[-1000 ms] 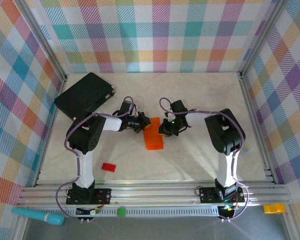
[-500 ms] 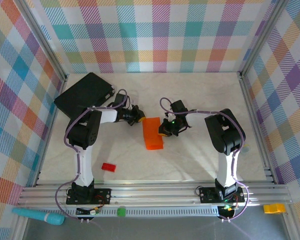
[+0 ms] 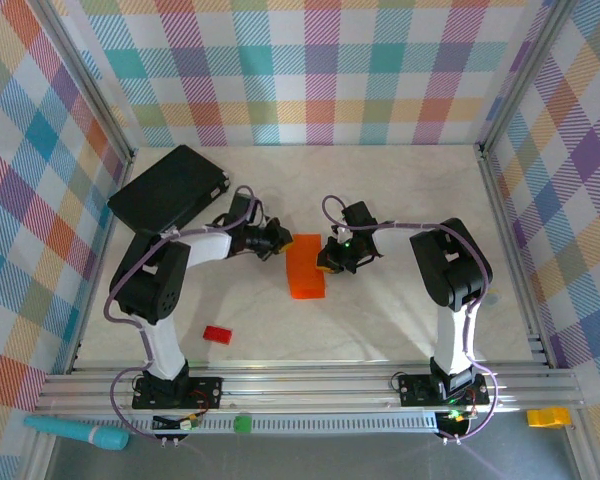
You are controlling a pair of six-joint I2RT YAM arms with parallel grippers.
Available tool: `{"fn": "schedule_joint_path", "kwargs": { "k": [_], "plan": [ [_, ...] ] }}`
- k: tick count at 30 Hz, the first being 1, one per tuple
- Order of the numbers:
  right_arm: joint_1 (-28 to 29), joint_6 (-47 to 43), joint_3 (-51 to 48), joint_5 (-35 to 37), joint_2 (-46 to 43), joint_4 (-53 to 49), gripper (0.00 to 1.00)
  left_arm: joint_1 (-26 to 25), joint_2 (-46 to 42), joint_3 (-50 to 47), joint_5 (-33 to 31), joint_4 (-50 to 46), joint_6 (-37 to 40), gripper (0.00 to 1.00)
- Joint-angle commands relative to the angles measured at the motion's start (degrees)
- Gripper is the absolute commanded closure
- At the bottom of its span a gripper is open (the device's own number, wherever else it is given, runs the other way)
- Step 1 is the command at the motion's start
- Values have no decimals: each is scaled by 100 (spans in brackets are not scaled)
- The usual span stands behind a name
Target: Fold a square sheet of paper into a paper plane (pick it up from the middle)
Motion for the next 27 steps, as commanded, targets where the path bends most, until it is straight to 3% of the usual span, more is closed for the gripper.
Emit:
{"fn": "schedule_joint_path", "kwargs": {
  "k": [1,11,19,27],
  "plan": [
    [18,286,-867,2132,1090,-1323,94,-320,-207,-413,-175,357,-528,100],
    [18,325,-922,2140,1103,-1251,95,-798,-266,-719,-612,211,-697,100],
    [1,268,-922,2219,1133,-1288,95,-764,-200,-1048,-723,102,-515,100],
    [-30,199,-896,2290,1169,-1358,95,-381,-540,-1606,-820,-153,-312,100]
  ]
}}
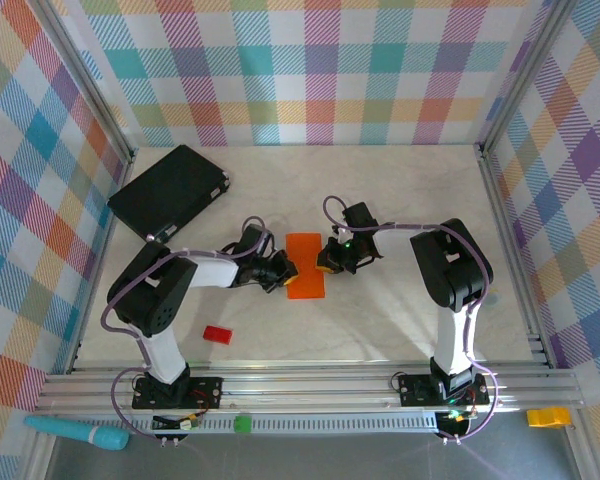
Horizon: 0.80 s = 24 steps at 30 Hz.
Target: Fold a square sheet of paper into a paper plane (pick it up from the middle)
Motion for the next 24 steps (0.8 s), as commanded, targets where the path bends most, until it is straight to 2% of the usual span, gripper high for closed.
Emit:
{"fn": "schedule_joint_path", "kwargs": {
  "k": [1,6,9,13,19,24],
  "plan": [
    [-21,100,-811,2294,1210,-1505,95,256,-248,-334,-234,-662,190,100],
    [-37,61,-794,2309,1199,-1494,95,513,-792,-401,-351,-953,512,100],
    [-29,21,-792,2321,1175,-1496,95,511,-979,-341,-179,-674,570,100],
    [-37,11,-786,2321,1141,-1503,95,217,-919,-221,-44,-151,328,100],
    [-35,29,-804,2321,1165,-1482,95,-385,-374,-265,-72,734,-345,100],
    [-36,21,-782,2321,1175,-1497,95,-469,-235,-545,-254,912,-422,100]
  ]
}}
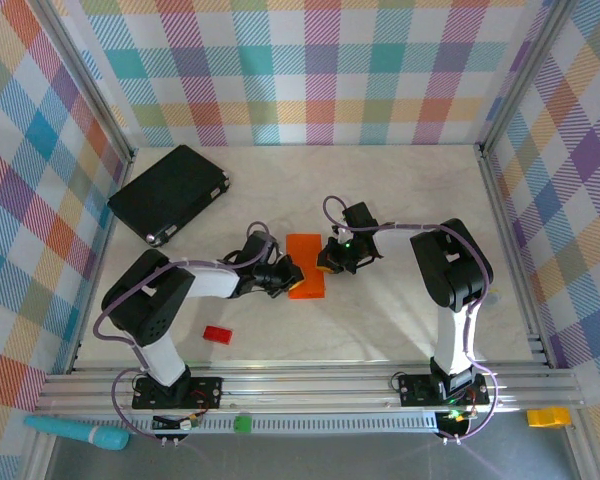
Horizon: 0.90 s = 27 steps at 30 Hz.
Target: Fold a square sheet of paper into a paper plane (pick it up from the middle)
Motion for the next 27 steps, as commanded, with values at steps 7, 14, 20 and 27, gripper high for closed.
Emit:
{"fn": "schedule_joint_path", "kwargs": {
  "k": [7,14,20,27],
  "plan": [
    [-50,23,-782,2362,1186,-1504,95,96,-237,-756,-487,-445,182,100],
    [-73,14,-795,2365,1217,-1459,95,519,-1140,-758,-673,-1512,739,100],
    [-76,14,-780,2347,1250,-1432,95,286,-1283,-203,25,-1165,872,100],
    [-76,27,-782,2335,1312,-1403,95,-106,-565,58,148,-621,525,100]
  ]
}}
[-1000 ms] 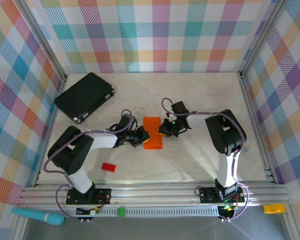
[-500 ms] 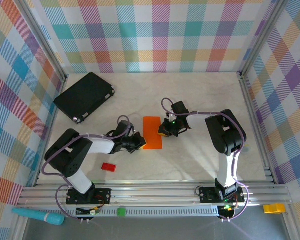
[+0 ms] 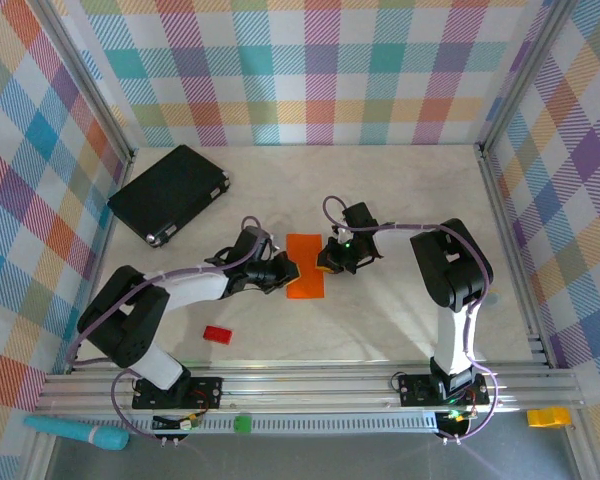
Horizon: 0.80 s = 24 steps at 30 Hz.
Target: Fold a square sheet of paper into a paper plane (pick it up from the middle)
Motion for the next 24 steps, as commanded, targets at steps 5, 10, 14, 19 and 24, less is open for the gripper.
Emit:
{"fn": "schedule_joint_path", "kwargs": {
  "k": [5,10,14,19,24],
  "plan": [
    [-55,34,-787,2340,1308,-1396,95,-66,597,-172,43,166,-274,100],
    [-67,6,-782,2351,1308,-1414,95,-15,617,-407,-222,-296,-111,100],
    [-79,-10,-786,2354,1324,-1405,95,189,592,-766,-383,-444,-45,100],
    [-94,-24,-786,2360,1334,-1413,95,485,386,-1081,-333,-431,-45,100],
    [-96,-34,-765,2360,1329,-1438,95,571,-65,-991,-289,-654,75,100]
  ]
}}
